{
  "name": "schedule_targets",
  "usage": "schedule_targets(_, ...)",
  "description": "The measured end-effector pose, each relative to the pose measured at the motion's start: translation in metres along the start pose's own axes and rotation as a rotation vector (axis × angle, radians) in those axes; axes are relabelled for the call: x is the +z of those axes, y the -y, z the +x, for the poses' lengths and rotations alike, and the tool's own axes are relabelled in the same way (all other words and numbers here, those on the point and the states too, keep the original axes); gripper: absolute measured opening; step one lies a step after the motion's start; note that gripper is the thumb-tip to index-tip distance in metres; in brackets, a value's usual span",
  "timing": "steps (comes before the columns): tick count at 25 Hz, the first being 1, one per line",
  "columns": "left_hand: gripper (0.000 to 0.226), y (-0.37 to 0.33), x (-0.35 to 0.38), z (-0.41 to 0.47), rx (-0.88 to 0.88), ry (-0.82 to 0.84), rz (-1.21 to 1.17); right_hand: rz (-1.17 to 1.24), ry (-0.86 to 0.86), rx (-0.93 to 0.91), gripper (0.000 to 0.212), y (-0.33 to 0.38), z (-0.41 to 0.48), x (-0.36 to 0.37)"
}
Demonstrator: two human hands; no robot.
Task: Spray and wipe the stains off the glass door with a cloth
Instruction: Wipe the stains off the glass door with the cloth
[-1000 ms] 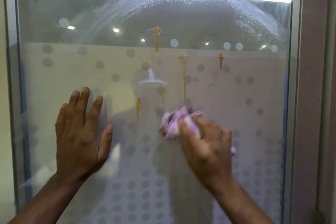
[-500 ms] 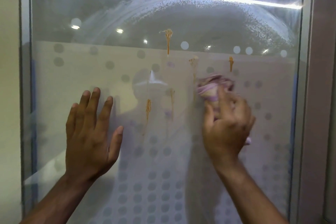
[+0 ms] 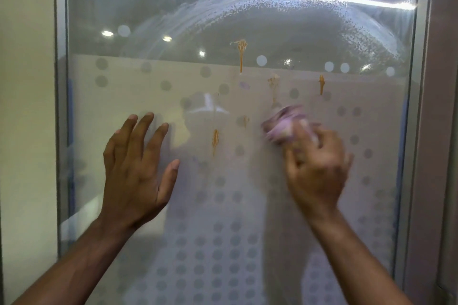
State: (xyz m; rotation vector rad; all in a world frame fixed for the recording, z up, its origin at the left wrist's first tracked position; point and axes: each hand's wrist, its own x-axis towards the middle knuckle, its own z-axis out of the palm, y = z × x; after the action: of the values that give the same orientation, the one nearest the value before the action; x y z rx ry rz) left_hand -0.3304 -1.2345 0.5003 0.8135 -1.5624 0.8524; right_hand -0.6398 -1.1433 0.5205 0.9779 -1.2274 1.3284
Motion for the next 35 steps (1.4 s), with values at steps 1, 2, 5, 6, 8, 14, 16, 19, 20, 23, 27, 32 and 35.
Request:
schedule_targets(1,0.069,0.005,-0.003,0.004,-0.002,-0.010,0.009,-0.001,-0.010,0.136,0.047,-0.013,0.014,0.000)
schedule_targets(2,0.069,0.009,-0.005,0.007,-0.007,-0.020,0.019,0.014,-0.021,0.244,0.050,-0.022,0.025,-0.002)
schedule_targets(5,0.069,0.024,-0.008,0.017,-0.004,-0.023,0.052,0.099,-0.055,0.403,0.053,-0.017,0.034,0.000)
schedule_targets(6,0.069,0.030,-0.008,0.021,0.006,-0.022,0.063,0.112,-0.061,0.401,0.053,-0.006,0.030,0.003)
schedule_targets(8,0.068,0.041,-0.009,0.026,0.034,-0.022,0.090,0.107,-0.051,0.339,0.053,0.025,0.015,0.010)
schedule_targets(14,0.069,0.051,-0.005,0.027,0.074,-0.030,0.118,0.086,0.119,-0.254,0.047,0.117,-0.082,0.007)
schedule_targets(16,0.069,0.052,-0.006,0.026,0.081,-0.023,0.106,0.062,0.135,-0.377,0.040,0.132,-0.108,0.002)
schedule_targets(19,0.069,0.053,-0.006,0.027,0.077,-0.029,0.098,0.070,0.091,-0.369,0.036,0.119,-0.087,0.006)
schedule_targets(20,0.069,0.053,-0.006,0.027,0.076,-0.024,0.095,0.056,0.063,-0.319,0.037,0.108,-0.073,0.007)
schedule_targets(23,0.069,0.053,-0.007,0.027,0.074,-0.015,0.095,0.006,0.001,0.028,0.050,0.066,-0.019,0.009)
schedule_targets(27,0.070,0.052,-0.007,0.027,0.075,0.012,0.089,0.020,-0.051,0.461,0.057,0.045,0.018,0.008)
schedule_targets(32,0.077,0.054,-0.010,0.028,0.097,0.011,-0.005,0.029,0.005,0.126,0.048,0.133,-0.019,0.023)
schedule_targets(35,0.086,0.057,-0.013,0.027,0.126,-0.011,-0.085,0.106,0.086,-0.208,0.039,0.171,-0.065,0.015)
